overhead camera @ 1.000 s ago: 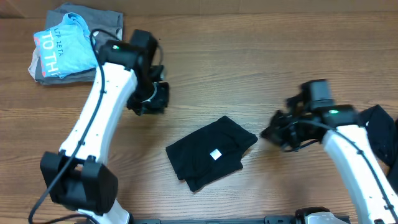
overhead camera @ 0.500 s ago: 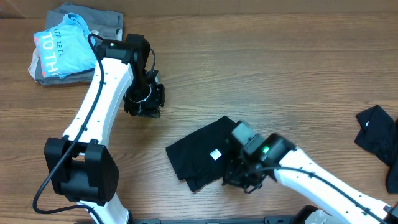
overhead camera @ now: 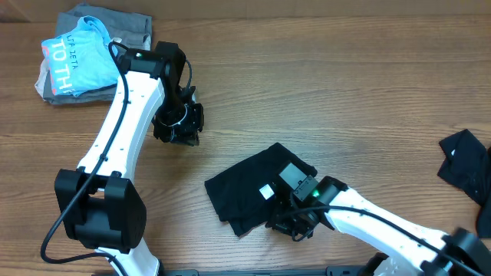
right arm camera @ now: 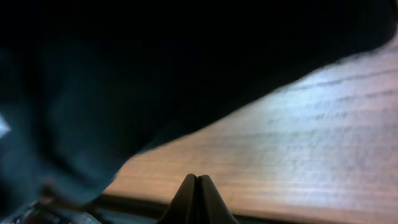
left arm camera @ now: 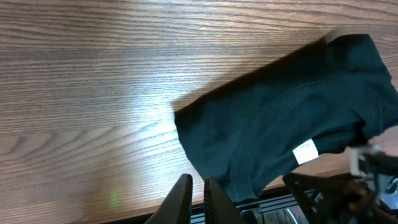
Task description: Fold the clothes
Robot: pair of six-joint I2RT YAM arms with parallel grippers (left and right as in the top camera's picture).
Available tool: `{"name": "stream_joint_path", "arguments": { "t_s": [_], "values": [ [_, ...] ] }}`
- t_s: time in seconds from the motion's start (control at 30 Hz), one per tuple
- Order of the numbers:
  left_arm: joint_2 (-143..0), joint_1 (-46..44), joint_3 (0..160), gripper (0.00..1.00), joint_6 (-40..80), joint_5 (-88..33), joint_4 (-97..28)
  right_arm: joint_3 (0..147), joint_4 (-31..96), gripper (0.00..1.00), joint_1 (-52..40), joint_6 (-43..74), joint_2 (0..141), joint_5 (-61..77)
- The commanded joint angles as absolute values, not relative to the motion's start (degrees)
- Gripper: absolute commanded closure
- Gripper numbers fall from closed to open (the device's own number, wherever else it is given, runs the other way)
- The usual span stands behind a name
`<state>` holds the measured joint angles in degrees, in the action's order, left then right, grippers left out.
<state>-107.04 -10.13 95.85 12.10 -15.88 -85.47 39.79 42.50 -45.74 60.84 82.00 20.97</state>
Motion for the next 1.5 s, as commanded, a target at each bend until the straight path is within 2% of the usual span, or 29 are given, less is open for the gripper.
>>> {"name": "stream_joint_path", "arguments": {
  "t_s": [0.0, 0.37, 0.63, 0.97, 1.0, 1.03, 1.1, 1.17, 1.27, 1.33, 1.37, 1.4, 1.43, 1.47],
  "values": [
    [-107.4, -10.3, 95.6, 0.89, 12.0, -16.6, -85.3, 38.5, 41.8, 0.96, -45.2, 61.5, 84.9, 20.5],
    [-107.4, -10.2, 95.6, 0.88, 11.8, -16.6, -85.2, 38.6, 39.3, 0.96, -36.4, 55.2, 86.0, 16.5],
    [-107.4, -10.2, 95.6, 0.87, 11.8, -16.6, -84.5, 38.6, 33.9, 0.96, -31.9, 55.0, 86.0, 16.1],
    [-107.4, -10.3, 95.6, 0.84, 10.2, -16.7, -83.8, 39.5, 13.2, 0.96, -21.8, 49.3, 86.0, 18.0],
    [-107.4, -10.3, 95.6, 0.8, 9.1, -16.6, -83.5, 39.9, 11.7, 0.96, -20.4, 48.7, 86.0, 19.2],
    [-107.4, -10.3, 95.6, 0.69, 8.3, -16.6, -83.2, 40.5, 10.2, 0.96, -19.0, 47.9, 86.0, 20.8],
    [-107.4, -10.2, 95.6, 0.61, 7.2, -17.6, -82.9, 41.9, 9.1, 0.96, -16.7, 47.4, 86.0, 23.0],
    [-107.4, -10.2, 95.6, 0.61, 5.8, -18.2, -82.9, 44.5, 10.4, 0.96, -13.9, 45.5, 85.9, 25.8],
    [-107.4, -10.3, 94.8, 0.64, 3.2, -18.3, -83.3, 51.8, 19.9, 0.96, -7.9, 42.0, 85.5, 30.9],
    [-107.4, -10.2, 93.4, 0.59, 2.1, -17.9, -82.3, 57.0, 27.8, 0.96, -4.4, 38.9, 84.9, 32.1],
    [-107.4, -10.1, 92.4, 0.5, 2.2, -17.6, -81.0, 59.9, 32.1, 0.96, -2.7, 37.5, 84.6, 32.1],
    [-107.4, -9.8, 91.0, 0.37, 2.5, -17.6, -79.3, 62.7, 36.2, 0.96, -1.0, 36.0, 84.2, 32.1],
    [-107.4, -9.5, 89.5, 0.31, 2.8, -18.3, -77.5, 65.5, 40.2, 0.96, 0.5, 34.8, 83.8, 32.1],
    [-107.4, -9.2, 87.8, 0.3, 2.4, -19.9, -75.6, 68.2, 44.1, 0.95, 1.9, 33.8, 83.4, 32.1]
  ]
}}
